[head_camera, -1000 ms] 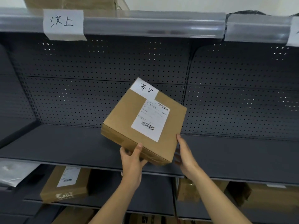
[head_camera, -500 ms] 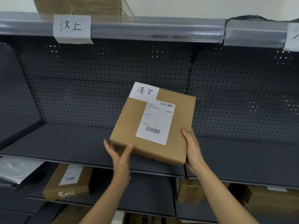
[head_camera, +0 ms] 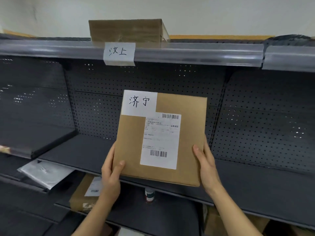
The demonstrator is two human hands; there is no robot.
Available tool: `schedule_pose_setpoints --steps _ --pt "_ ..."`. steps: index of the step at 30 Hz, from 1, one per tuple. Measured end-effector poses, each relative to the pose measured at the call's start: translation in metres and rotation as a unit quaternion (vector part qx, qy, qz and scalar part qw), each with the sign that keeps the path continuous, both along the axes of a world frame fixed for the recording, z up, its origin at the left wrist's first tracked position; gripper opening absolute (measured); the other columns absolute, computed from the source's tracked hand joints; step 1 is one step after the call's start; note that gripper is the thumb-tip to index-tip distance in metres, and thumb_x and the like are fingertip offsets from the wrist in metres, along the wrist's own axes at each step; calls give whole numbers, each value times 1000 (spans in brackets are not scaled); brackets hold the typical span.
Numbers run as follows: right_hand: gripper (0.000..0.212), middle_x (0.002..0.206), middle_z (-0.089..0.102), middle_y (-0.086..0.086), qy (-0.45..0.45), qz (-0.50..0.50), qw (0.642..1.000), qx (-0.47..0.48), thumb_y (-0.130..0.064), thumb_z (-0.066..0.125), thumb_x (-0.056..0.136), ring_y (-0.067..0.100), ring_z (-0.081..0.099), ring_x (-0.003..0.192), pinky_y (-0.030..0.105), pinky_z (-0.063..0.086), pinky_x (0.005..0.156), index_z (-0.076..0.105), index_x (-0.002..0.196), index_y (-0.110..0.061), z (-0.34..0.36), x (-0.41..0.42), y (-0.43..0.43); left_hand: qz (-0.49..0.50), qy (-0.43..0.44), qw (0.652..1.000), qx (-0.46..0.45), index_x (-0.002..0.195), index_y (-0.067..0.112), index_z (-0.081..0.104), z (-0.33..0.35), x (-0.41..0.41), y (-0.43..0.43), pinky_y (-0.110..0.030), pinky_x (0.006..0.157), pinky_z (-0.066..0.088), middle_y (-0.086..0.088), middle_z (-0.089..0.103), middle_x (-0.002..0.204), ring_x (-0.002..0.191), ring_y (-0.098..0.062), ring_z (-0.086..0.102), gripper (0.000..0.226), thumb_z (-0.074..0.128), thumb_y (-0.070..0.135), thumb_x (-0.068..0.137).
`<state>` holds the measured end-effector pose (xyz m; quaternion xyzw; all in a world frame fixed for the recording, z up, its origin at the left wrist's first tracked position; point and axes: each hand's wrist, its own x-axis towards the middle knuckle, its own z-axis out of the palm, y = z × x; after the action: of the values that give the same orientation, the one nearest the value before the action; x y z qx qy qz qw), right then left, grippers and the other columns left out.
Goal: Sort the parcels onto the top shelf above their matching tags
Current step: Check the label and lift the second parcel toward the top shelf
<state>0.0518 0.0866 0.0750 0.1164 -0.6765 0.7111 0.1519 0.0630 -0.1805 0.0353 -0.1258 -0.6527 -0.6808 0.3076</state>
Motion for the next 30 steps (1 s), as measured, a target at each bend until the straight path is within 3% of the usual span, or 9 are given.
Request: schedule_pose_setpoints --steps 3,6,9,13,15,19,22,24,30 --pt "86 159 48 -11 58 -26 998 17 -53 57 87 -4 51 137 15 42 111 27 162 -27 5 17 -2 32 47 998 -25 146 18 40 -1 5 -1 -39 106 43 4 52 145 131 -21 49 64 50 33 85" --pt "91 161 46 -2 113 -48 992 16 -57 60 87 12 45 146 40 35 121 27 162 -20 9 30 2 36 91 995 -19 144 37 39 5 12 5 -33 103 43 11 51 144 130 -21 49 60 48 31 85" --pt "95 161 45 3 151 -81 985 20 -70 61 85 24 41 149 58 30 121 31 161 -22 24 39 11 13 112 993 -26 147 23 36 21 16 19 -25 104 41 19 51 144 132 -11 49 62 46 27 86" --pt "89 152 51 11 180 -135 974 9 -68 61 86 32 47 142 64 34 116 40 156 -17 48 51 33 -30 148 988 -36 146 1 31 50 16 41 -18 102 42 21 53 143 131 -5 50 65 44 23 87" --pt "83 146 55 14 190 -153 970 0 -61 60 87 33 52 136 64 38 113 43 153 -13 61 59 44 -41 169 984 -45 147 0 30 65 17 52 -21 103 42 18 53 144 133 -8 49 65 44 23 88" --pt "87 144 56 15 212 -192 958 -14 -67 62 84 33 54 134 63 39 112 47 151 -13 84 77 65 -74 200 976 -49 148 3 30 96 16 79 -22 106 41 16 52 145 134 -11 49 63 43 22 89" --pt "71 144 59 9 223 -217 950 -15 -52 58 88 25 57 133 56 42 114 51 149 -17 102 89 84 -105 210 971 -39 149 -2 29 116 13 103 -27 108 40 -3 50 148 137 -18 47 64 43 22 91" --pt "65 143 62 8 230 -226 946 -14 -44 59 91 25 60 131 52 46 112 52 148 -15 114 96 98 -118 216 969 -33 150 -3 27 128 12 121 -25 108 39 -1 48 150 138 -17 46 65 43 22 92" --pt "48 126 71 -9 223 -302 927 -14 -31 63 96 5 70 112 20 58 90 56 143 -24 173 115 145 -161 207 965 5 151 7 31 177 14 179 -17 103 42 8 47 147 133 -5 48 53 47 12 100"
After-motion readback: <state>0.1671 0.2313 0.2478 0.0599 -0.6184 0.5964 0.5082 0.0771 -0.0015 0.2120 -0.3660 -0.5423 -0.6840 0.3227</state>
